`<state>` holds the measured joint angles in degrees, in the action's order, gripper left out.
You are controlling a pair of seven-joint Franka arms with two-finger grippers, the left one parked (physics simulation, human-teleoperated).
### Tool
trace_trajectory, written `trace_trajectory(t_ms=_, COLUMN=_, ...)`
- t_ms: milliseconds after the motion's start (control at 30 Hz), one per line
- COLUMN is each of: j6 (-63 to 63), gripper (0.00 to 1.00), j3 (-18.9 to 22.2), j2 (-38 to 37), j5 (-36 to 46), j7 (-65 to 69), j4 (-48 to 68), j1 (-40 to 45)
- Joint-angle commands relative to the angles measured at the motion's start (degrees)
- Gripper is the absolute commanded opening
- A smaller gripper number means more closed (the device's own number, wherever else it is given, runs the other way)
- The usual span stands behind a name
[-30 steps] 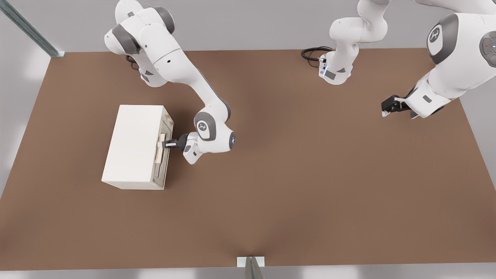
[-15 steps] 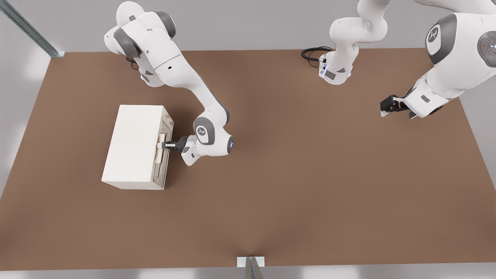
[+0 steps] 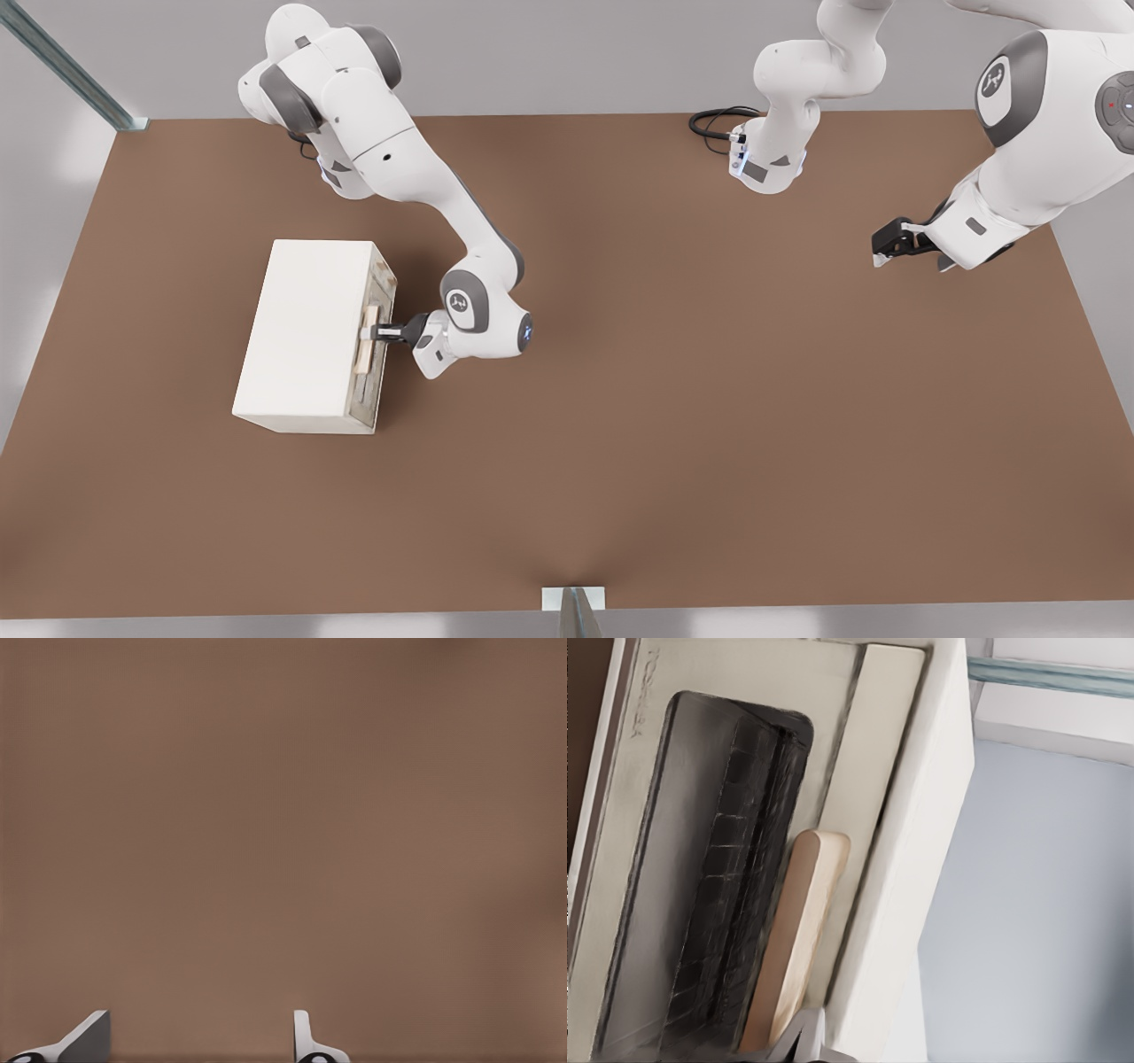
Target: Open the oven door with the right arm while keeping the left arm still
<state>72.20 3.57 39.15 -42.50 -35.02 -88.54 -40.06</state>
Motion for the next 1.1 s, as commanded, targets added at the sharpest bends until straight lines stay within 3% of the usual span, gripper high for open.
trace_trajectory(t_ms=0, j6=0.58, gripper=0.21, j3=-0.05, j2=-0.12, j5=0.66, j7=-2.51, j4=0.21, j1=-0.54)
trace_trajectory(t_ms=267, j6=-0.04, gripper=0.21, j3=-0.23, j2=-0.03, j5=7.42, j7=1.09, j4=9.69, j1=-2.65)
trace_trajectory(t_ms=333, j6=-0.48, gripper=0.21, j3=0.13, j2=-0.21, j5=14.80, j7=11.61, j4=17.33, j1=0.50)
trace_trajectory(t_ms=400, j6=-0.92, gripper=0.21, j3=0.13, j2=-1.09, j5=28.15, j7=33.06, j4=24.38, j1=12.98)
trace_trajectory(t_ms=433, j6=-0.30, gripper=0.50, j3=0.04, j2=-1.61, j5=35.62, j7=37.73, j4=24.91, j1=18.95)
trace_trajectory(t_ms=467, j6=0.05, gripper=1.00, j3=0.04, j2=-2.23, j5=40.38, j7=38.62, j4=25.08, j1=23.00)
trace_trajectory(t_ms=533, j6=0.40, gripper=1.00, j3=0.30, j2=-5.57, j5=42.50, j7=42.75, j4=25.00, j1=28.11)
trace_trajectory(t_ms=700, j6=2.68, gripper=1.00, j3=0.39, j2=-25.17, j5=42.32, j7=43.11, j4=12.96, j1=33.12)
trace_trajectory(t_ms=1067, j6=3.91, gripper=1.00, j3=0.39, j2=-26.05, j5=42.15, j7=43.11, j4=11.37, j1=33.03)
